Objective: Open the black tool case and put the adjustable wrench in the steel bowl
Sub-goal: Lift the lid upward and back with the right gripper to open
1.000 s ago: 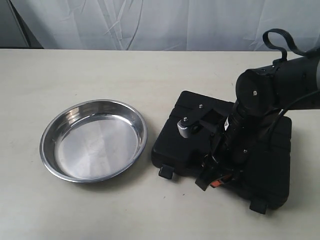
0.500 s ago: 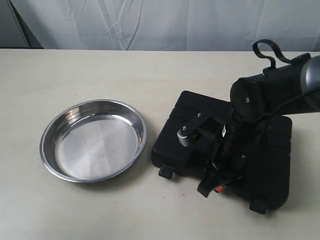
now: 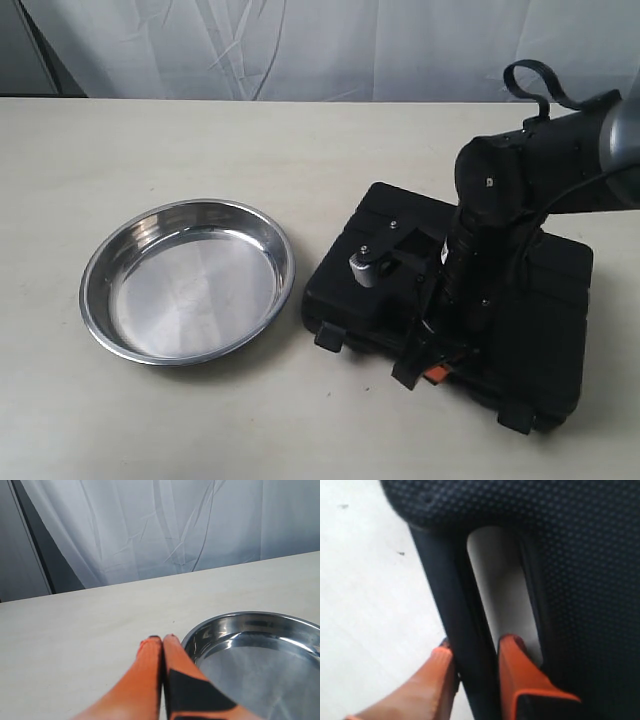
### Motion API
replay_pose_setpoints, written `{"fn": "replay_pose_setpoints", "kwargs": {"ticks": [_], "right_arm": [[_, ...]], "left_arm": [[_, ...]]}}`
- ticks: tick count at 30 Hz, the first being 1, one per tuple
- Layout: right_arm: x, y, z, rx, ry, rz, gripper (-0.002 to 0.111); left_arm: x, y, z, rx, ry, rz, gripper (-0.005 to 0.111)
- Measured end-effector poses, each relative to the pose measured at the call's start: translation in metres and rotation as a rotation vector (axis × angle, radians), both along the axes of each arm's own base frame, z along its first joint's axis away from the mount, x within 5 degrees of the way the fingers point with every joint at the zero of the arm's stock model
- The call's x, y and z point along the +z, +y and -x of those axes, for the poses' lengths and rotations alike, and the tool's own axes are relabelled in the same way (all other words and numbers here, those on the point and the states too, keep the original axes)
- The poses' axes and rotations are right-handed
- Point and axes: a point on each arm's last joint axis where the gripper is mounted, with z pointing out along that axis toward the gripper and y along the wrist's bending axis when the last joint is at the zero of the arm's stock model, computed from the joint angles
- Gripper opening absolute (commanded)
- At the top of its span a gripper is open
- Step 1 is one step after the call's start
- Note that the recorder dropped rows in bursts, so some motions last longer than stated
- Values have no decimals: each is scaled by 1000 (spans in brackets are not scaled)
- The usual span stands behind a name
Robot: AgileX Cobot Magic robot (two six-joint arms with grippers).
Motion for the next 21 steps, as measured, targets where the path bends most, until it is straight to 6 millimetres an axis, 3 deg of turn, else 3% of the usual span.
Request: {"fn": "replay_pose_setpoints", "kwargs": {"ticks": [10,21], "right_arm": [[60,-13,7,20,-187,-13,-1],[102,-25,-2,1,-395,65,-1]], "left_arm": [[0,0,0,0,0,0,0],[0,0,0,0,0,0,0]]}}
